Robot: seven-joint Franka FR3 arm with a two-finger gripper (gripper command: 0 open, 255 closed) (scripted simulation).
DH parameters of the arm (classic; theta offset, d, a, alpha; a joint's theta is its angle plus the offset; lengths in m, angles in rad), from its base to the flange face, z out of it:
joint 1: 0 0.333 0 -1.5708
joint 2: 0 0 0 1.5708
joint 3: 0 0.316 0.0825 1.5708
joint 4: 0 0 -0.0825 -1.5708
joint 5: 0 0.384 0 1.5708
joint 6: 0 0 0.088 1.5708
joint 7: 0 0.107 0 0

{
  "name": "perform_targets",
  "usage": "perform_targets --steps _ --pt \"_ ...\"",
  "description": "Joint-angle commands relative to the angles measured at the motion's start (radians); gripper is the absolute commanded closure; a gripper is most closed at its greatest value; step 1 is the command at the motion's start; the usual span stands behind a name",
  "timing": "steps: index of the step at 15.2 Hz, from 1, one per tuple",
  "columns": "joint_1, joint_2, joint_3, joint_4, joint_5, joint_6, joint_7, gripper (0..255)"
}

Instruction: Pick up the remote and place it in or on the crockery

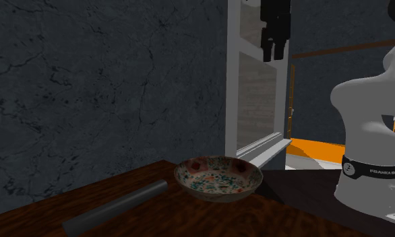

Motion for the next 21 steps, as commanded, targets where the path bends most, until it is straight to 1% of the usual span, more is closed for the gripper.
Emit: perform_targets --steps 1,6,11,16,21 --pt "0.000 0.000 0.000 0.000 0.000 0.000 0.000 0" --pt "0.028 0.143 -0.018 -0.001 -0.009 0.159 -0.072 0" --pt "0.055 0.301 -0.028 0.030 -0.011 0.303 -0.144 0" --pt "0.080 0.468 -0.030 0.090 -0.008 0.424 -0.215 0" --pt "0.102 0.638 -0.021 0.177 -0.002 0.522 -0.284 0"
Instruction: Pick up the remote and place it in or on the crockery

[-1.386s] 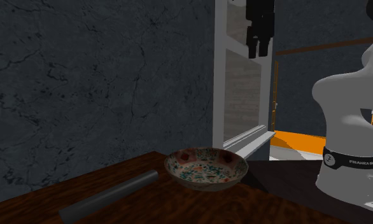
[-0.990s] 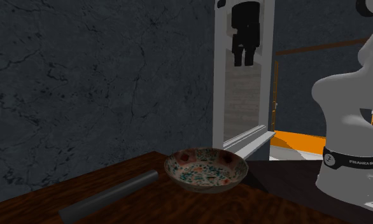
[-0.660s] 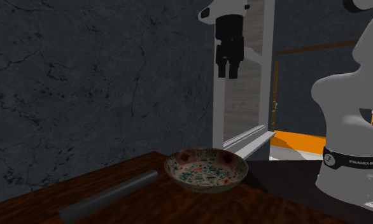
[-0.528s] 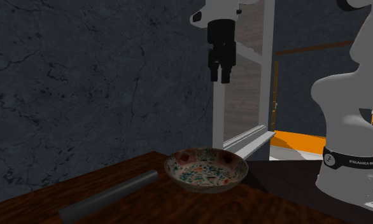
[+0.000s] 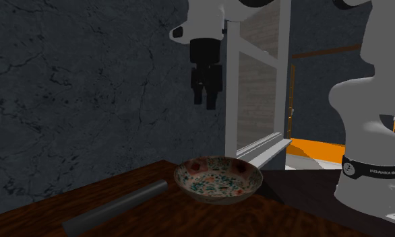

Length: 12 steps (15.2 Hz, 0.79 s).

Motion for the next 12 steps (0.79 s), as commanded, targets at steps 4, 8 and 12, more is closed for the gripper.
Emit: perform_targets --steps 4,8,12 --pt "0.020 0.169 0.015 0.100 0.004 0.083 -0.068 0" --pt "0.036 0.304 0.033 0.201 0.004 0.127 -0.118 0" --pt "0.053 0.439 0.053 0.316 -0.001 0.155 -0.165 0"
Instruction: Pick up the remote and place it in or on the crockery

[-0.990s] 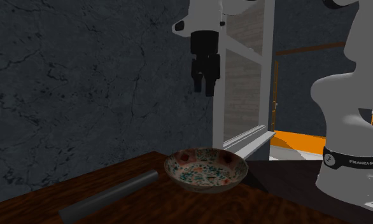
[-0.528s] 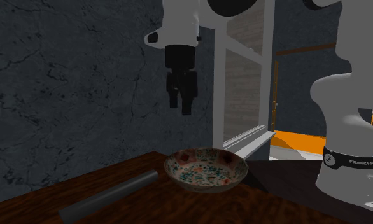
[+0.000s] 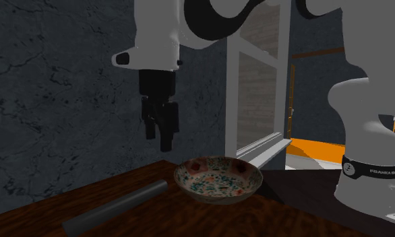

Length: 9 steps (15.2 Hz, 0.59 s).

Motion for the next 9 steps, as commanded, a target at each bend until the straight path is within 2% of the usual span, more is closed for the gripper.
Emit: perform_targets --steps 1,7,9 --pt "0.014 0.071 0.014 0.067 -0.004 0.007 -0.016 0" --pt "0.047 0.277 0.045 0.277 -0.022 0.014 -0.084 0" --pt "0.050 0.300 0.046 0.292 -0.025 0.023 -0.088 0"
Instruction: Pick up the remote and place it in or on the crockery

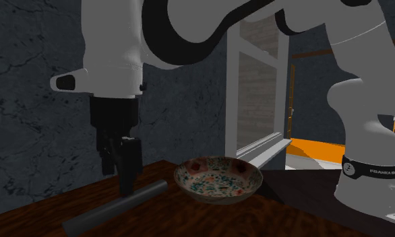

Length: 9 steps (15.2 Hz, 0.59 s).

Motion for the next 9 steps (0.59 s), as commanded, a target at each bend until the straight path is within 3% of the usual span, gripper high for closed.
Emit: perform_targets --steps 1,9 --pt "0.002 0.026 0.000 0.012 -0.003 0.015 -0.003 0" --pt "0.002 0.068 -0.004 0.002 -0.010 0.067 0.001 0"
